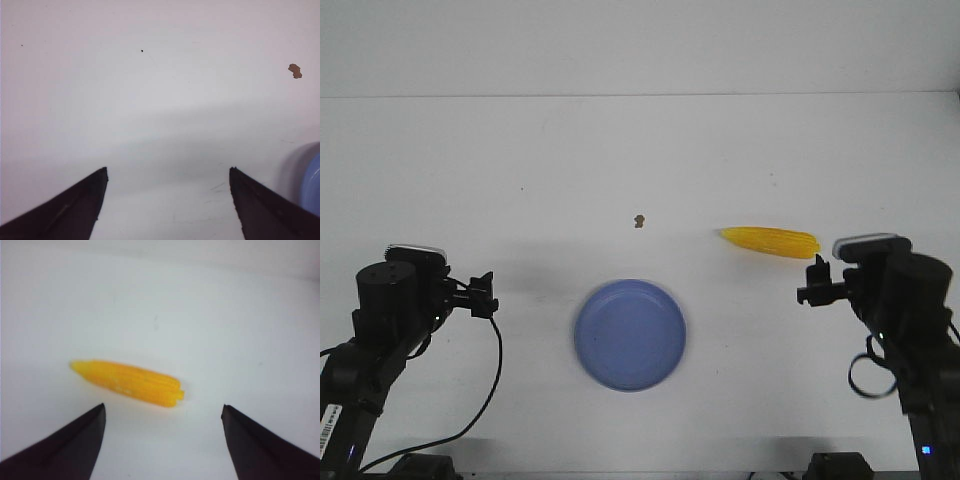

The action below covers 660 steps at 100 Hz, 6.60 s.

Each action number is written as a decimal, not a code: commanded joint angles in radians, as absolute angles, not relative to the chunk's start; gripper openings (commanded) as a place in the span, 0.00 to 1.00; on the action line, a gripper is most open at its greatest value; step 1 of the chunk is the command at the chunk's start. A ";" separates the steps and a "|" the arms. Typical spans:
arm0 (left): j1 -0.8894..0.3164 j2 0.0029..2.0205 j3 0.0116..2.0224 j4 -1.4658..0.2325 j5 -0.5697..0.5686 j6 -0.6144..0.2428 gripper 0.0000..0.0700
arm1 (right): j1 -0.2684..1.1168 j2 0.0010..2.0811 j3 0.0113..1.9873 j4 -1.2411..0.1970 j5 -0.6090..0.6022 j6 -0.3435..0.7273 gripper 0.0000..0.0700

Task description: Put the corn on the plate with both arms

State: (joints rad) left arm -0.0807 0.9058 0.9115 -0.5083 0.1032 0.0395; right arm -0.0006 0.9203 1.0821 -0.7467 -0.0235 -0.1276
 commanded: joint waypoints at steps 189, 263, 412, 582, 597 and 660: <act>-0.080 0.914 0.925 -0.496 0.102 0.033 0.72 | -0.040 1.784 1.428 -0.793 -0.258 -0.469 0.28; -0.080 0.914 0.925 -0.497 0.102 0.033 0.72 | 0.535 1.624 1.424 -0.962 -0.315 -0.271 0.28; -0.080 0.914 0.925 -0.501 0.102 0.014 0.72 | 0.447 1.579 1.424 -0.902 -0.233 -0.111 0.69; -0.080 0.410 0.606 -0.414 0.101 -0.090 0.43 | -0.033 0.230 0.596 -0.540 -0.115 -0.015 0.50; -0.080 0.409 0.606 -0.411 0.102 -0.087 0.00 | -0.033 0.230 0.596 -0.548 -0.070 -0.015 0.00; -0.080 0.387 0.607 -0.410 0.102 -0.080 0.02 | -0.033 0.230 0.596 -0.550 -0.070 -0.016 0.00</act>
State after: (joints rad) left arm -0.0807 0.3904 0.5991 -0.4194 0.1032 -0.0807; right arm -0.0330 0.2279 0.5861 -0.5579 -0.0742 -0.0246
